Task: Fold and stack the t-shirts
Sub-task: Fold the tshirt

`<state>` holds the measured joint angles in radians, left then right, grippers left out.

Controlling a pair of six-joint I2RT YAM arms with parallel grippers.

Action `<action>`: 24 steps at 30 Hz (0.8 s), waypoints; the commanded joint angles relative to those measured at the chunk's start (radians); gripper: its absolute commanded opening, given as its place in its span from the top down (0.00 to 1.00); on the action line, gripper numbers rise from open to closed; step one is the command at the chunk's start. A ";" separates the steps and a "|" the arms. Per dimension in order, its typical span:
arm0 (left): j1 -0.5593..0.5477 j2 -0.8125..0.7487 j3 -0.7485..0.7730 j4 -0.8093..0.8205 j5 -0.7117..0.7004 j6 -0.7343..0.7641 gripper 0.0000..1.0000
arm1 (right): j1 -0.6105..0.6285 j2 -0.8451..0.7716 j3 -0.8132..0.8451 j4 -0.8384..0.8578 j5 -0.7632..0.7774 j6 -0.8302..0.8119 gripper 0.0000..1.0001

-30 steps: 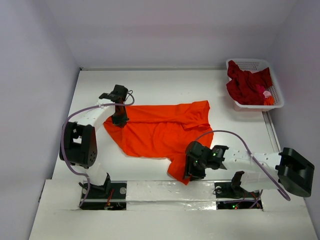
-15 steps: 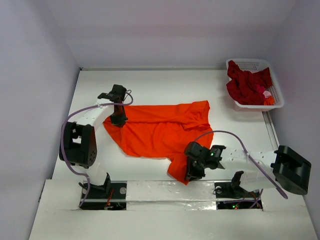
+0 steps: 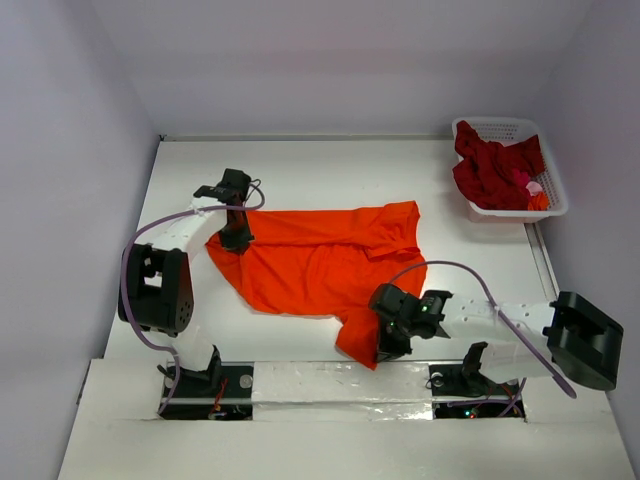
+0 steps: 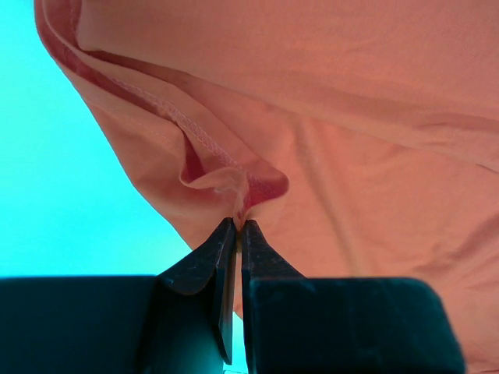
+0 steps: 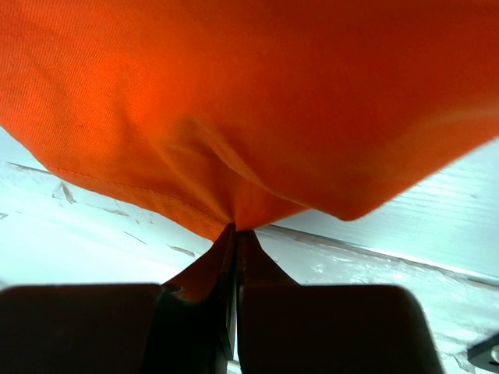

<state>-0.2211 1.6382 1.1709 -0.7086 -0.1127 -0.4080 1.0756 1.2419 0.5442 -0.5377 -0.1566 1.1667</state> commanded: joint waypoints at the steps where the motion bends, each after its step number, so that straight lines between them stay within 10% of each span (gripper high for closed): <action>1: 0.014 -0.054 0.010 -0.032 -0.007 0.009 1.00 | 0.007 -0.050 0.046 -0.059 0.052 0.005 1.00; 24: 0.043 -0.089 0.122 -0.100 0.018 -0.002 1.00 | -0.176 -0.113 0.192 -0.264 0.149 -0.153 1.00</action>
<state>-0.1871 1.5978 1.2495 -0.7689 -0.1017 -0.4084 0.9413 1.1458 0.6830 -0.7612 -0.0387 1.0740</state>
